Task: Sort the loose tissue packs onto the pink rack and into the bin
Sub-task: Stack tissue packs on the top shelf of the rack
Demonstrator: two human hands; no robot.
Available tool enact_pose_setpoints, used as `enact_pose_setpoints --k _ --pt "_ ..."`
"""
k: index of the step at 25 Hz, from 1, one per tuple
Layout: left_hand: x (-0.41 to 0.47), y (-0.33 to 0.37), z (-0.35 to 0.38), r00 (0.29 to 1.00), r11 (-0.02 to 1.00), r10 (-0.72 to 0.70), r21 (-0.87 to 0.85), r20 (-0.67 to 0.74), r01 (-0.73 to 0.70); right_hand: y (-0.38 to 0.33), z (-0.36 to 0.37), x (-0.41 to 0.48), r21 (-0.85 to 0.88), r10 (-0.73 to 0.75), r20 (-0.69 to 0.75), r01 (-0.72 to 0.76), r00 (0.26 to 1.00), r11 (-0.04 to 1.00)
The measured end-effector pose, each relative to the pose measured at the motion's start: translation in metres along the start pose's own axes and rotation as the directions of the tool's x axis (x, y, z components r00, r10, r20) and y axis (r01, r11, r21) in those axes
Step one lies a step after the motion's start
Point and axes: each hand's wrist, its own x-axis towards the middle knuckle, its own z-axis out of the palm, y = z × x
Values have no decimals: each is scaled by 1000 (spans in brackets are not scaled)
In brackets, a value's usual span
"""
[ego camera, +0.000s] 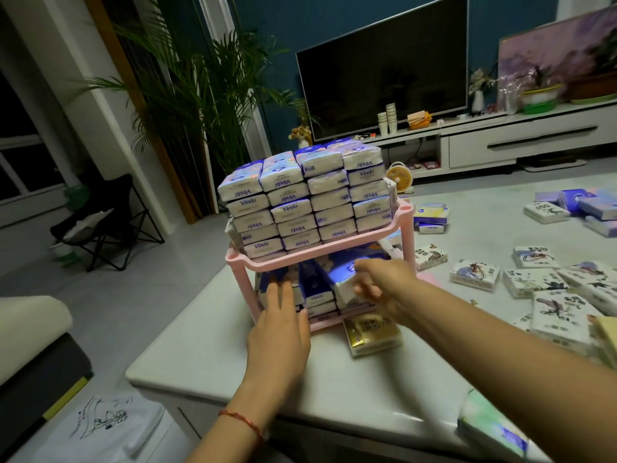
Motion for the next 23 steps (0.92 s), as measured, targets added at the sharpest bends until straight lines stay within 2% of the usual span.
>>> enact_pose_setpoints --k 5,12,14,16,17,18,19,20,21,22,23 --pt "3 6 2 1000 1000 -27 17 5 27 10 34 11 -247 -107 -80 84 991 965" --pt "8 6 8 998 998 -32 -53 -49 30 7 41 12 -424 -213 -43 176 976 888" --pt "4 2 10 988 994 23 -101 -155 -39 3 35 10 -414 -236 -69 187 969 891" --pt "-2 -6 14 925 971 110 -161 -365 -179 -2 20 9 -383 -298 -165 218 940 898" --pt "-5 -12 18 888 962 67 -206 -455 -179 -5 10 9 -387 -330 -240 221 913 895" --pt "-8 -17 23 868 953 -33 -278 -495 -122 -10 -1 7 -406 -360 -327 214 874 888" --pt "-10 -21 28 861 931 -174 -364 -477 -14 -15 -13 9 -430 -402 -403 217 822 876" --pt "-11 -22 32 855 881 -336 -452 -395 138 -20 -27 12 -455 -440 -455 223 774 862" --pt "-10 -22 35 841 806 -485 -495 -240 324 -24 -39 16 -469 -451 -458 223 766 855" --pt "-10 -18 35 810 736 -582 -470 -71 488 -26 -47 20 -486 -437 -395 221 808 846" --pt "-11 -13 34 785 702 -617 -410 60 583 -28 -52 22 -523 -424 -284 232 860 820"
